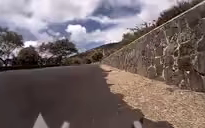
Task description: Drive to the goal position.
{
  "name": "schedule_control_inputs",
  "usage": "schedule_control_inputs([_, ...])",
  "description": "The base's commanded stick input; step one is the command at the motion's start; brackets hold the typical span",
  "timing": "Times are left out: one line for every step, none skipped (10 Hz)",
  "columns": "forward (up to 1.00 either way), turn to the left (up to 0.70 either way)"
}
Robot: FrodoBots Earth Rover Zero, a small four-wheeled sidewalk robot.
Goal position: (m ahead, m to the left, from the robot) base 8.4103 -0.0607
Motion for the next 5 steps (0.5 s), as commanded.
schedule_control_inputs([0.5, 0.0])
schedule_control_inputs([0.5, 0.0])
schedule_control_inputs([0.5, 0.0])
schedule_control_inputs([0.5, 0.0])
schedule_control_inputs([0.5, 0.0])
